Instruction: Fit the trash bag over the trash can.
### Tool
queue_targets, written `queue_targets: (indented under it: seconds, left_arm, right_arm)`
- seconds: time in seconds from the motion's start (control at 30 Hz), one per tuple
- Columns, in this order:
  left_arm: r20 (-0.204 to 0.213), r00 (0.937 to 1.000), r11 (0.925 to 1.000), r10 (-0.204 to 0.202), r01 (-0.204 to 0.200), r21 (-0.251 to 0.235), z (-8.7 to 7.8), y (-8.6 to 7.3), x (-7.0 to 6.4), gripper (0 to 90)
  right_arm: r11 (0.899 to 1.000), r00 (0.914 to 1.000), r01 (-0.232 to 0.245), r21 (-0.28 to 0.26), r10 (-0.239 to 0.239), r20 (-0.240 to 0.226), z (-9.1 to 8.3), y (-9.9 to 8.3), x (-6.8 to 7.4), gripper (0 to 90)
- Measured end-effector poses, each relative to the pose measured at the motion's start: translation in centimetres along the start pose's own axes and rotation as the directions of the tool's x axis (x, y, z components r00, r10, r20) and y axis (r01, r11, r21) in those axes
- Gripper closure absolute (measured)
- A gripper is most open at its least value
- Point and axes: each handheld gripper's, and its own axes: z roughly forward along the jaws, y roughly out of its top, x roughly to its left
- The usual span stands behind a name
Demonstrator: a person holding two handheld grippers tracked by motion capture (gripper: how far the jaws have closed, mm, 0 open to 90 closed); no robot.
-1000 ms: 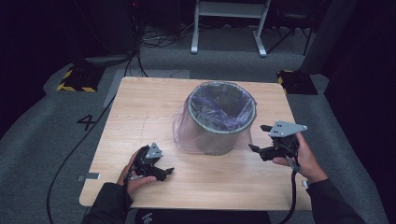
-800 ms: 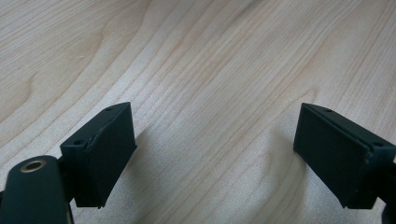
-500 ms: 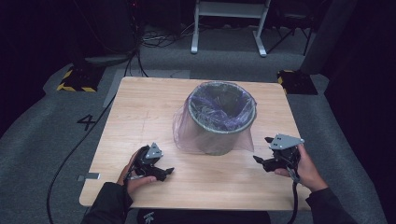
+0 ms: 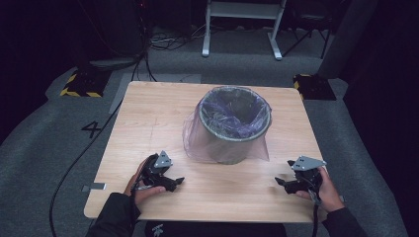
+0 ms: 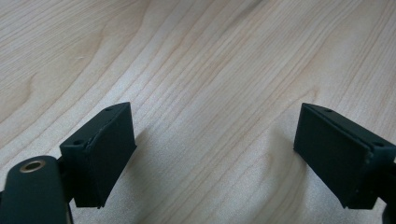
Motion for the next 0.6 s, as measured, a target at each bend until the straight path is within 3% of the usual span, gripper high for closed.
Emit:
queue_targets:
  seconds: [0.27, 0.47, 0.6]
  left_arm:
    - [-0.001, 1.0, 1.0, 0.0, 0.0, -0.001, 0.0, 0.0, 0.0, 12.1]
    - [-0.001, 1.0, 1.0, 0.0, 0.0, -0.002, 0.0, 0.0, 0.0, 12.1]
    - [-0.001, 1.0, 1.0, 0.0, 0.0, -0.001, 0.0, 0.0, 0.0, 12.1]
  right_arm:
    - [0.997, 0.9966, -0.079, 0.006, 0.079, -0.023, 0.0, -3.0, 0.3, 18.4]
    - [0.982, 0.9822, -0.184, -0.049, 0.182, -0.047, -0.6, -4.9, -0.1, 17.7]
    - [0.98, 0.9806, -0.194, -0.048, 0.193, -0.036, -0.9, -5.2, -0.1, 17.6]
